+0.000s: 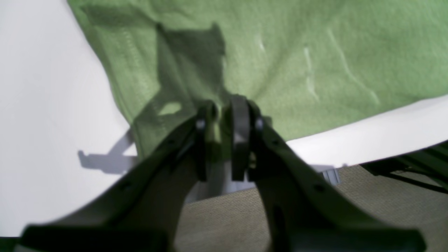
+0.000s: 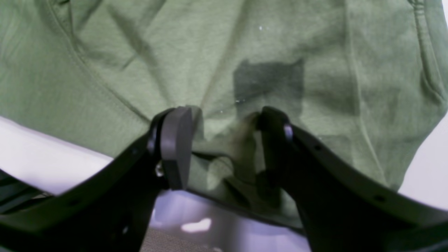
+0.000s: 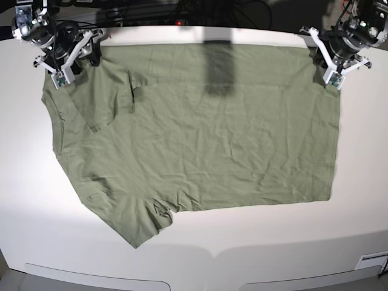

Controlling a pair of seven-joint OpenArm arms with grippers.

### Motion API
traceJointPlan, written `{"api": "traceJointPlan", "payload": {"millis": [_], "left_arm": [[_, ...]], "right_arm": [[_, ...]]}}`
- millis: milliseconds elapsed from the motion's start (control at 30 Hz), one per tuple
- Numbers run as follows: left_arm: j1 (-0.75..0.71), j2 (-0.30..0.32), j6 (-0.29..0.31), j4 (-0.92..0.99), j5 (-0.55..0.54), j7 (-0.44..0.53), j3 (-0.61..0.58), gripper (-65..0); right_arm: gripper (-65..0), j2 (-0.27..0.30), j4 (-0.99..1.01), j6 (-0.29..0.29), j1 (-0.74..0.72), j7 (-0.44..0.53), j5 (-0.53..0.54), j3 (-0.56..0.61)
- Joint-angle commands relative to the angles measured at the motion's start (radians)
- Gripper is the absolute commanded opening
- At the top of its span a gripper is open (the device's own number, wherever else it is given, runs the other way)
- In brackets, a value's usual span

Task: Fold the T-shirt properly
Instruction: 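Drag the held shirt toward the robot with both grippers, then open both grippers to release the shirt edge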

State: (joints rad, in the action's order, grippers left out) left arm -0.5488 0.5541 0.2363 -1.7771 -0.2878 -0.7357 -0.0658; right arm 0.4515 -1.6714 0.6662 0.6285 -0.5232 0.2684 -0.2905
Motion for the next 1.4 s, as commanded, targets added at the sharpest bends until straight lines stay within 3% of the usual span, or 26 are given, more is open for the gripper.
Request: {"api": "traceJointPlan", "payload": {"millis": [0,433,600,900,1367], "left_arm": [[-0.031,0.009,0.011,0.008,0.008,-0.092,-0.006,-55.5],[-0.047,0.009,0.011,0.008,0.007,-0.089,-0.006,-55.5],[-0.05,0.009,0.011,0.008,-0.011,-0.13,-0.006,-55.5],[-0.06,0.009,0.011,0.008,-0.015,-0.118,-0.006,-55.5],[0.034,0.009,0.011,-0.004,-0.015,-0.132,-0.006,-55.5]], "right_arm": [[-33.5,0.011,-0.004,0.003,0.023,-0.05,-0.033,-0.006],[-33.5,-0.027,-0.01,0.002,0.072,-0.017,-0.025,-0.155],[-33.5,-0.025,-0.027,0.0,0.035,-0.021,-0.024,-0.161],[-33.5,-0.025,-0.045,0.0,0.014,-0.026,0.027,-0.161],[-33.5,-0.025,-0.064,0.0,-0.047,-0.042,0.032,-0.161]]}}
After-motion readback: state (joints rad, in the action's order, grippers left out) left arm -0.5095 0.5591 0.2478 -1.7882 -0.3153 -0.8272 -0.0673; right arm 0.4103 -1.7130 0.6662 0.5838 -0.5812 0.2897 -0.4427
